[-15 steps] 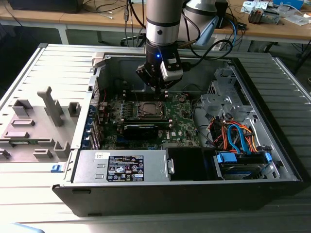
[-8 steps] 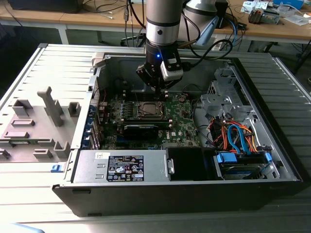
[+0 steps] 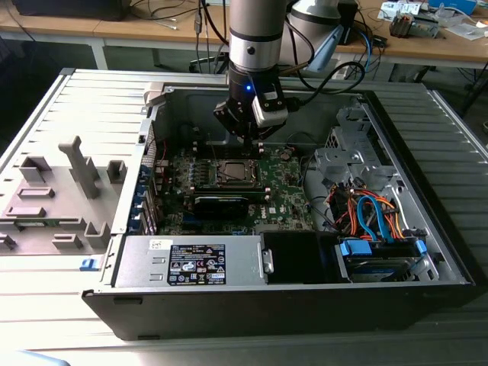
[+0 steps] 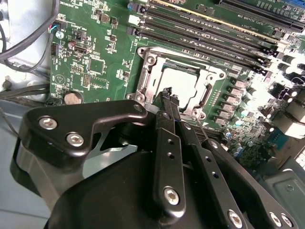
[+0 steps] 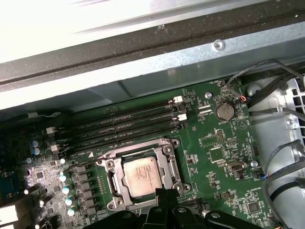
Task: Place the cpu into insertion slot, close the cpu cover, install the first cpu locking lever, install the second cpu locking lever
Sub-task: 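Install the first cpu locking lever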
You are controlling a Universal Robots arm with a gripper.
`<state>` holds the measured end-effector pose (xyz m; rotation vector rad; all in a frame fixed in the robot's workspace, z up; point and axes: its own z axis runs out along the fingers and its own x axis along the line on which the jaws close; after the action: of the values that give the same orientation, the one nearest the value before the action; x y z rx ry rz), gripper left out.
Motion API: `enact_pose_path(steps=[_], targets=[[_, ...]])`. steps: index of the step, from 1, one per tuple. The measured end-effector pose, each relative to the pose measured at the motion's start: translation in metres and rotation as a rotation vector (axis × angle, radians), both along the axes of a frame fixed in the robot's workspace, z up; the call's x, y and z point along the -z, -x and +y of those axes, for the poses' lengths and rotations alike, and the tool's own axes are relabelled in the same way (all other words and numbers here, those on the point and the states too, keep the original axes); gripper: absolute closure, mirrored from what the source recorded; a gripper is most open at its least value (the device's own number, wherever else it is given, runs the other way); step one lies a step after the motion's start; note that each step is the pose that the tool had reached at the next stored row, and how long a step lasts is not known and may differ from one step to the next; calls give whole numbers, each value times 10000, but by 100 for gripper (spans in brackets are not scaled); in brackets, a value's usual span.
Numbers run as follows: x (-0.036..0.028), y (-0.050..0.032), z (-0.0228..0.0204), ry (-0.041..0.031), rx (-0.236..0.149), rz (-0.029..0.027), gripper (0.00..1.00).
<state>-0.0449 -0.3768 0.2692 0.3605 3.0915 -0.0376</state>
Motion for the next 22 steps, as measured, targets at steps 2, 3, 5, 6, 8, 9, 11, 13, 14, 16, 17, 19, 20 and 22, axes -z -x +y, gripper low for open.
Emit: enact_pose_path(steps=[2,3,5,6,8,9,11,13,14,16,17,19,20,22], targets=[[0,0,0,0,-54,1,89],[0,0,0,0,-84,1,89],[1,0,0,-1,-157,1,89],[1,0,0,-1,-204,0,89],[1,0,0,-6,-247,0,89],[1,1,0,-16,-276,0,89],[2,1,0,-30,-356,0,89],[3,1,0,-38,-432,0,89],[3,1,0,-38,-455,1,89],[4,1,0,-40,-497,0,89],[4,0,0,-41,-511,0,89],[4,1,0,-43,-539,1,89],[5,0,0,-43,-561,1,89],[5,1,0,-42,-589,1,89]])
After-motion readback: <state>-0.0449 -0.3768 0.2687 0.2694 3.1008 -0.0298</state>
